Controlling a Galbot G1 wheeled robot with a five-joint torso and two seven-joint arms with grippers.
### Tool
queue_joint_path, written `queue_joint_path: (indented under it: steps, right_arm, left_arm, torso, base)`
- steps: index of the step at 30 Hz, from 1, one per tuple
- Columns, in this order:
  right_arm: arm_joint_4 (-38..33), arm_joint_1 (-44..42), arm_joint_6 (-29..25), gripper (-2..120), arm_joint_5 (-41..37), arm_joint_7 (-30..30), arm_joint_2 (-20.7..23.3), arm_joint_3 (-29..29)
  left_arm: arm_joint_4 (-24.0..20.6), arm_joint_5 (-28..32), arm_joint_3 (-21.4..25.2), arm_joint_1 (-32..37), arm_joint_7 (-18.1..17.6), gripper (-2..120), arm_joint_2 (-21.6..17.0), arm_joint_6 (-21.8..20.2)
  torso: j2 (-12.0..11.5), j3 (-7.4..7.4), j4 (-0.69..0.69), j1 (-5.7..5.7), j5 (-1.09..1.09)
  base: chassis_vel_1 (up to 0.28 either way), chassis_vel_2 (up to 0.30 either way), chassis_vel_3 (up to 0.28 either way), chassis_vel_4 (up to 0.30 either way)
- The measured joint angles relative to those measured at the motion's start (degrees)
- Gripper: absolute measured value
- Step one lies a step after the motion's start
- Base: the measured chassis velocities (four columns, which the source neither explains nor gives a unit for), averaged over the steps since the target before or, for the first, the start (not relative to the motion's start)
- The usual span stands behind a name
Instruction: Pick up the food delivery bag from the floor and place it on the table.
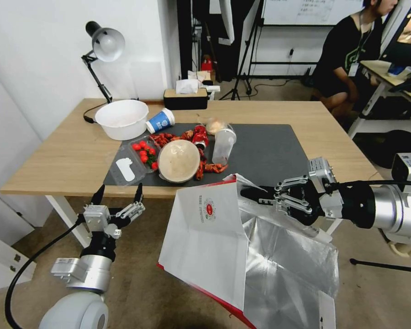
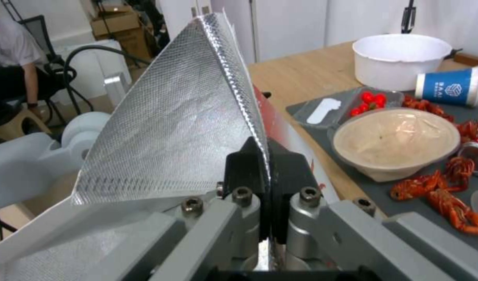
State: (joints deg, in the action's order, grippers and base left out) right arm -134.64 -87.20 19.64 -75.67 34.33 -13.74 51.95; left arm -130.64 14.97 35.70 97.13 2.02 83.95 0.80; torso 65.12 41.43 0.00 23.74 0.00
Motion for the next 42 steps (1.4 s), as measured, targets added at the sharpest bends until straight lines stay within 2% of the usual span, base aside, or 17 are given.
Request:
queue_joint_path:
  steps: [25, 42]
  right_arm:
    - [-1.43, -0.21, 0.35, 0, -1.41, -0.63, -0.28, 1.16]
    - [-1.53, 1.08, 0.24, 0, -9.78, -6.64, 0.87, 9.66]
  left_arm:
    - [-0.19, 0.12, 0.39, 0.74, 0.17, 100, -0.26, 1.40]
    - [-0.60, -0.61, 0.12, 1.30, 0.68, 100, 0.41, 2.00]
  torso:
    - [-0.42, -0.23, 0.00, -0.19, 0.00]
    - [-0.61, -0.35, 0.00, -0.28, 0.00]
  base:
    - [0.000, 0.000, 0.000, 0.000]
    - [0.000, 0.000, 0.000, 0.000]
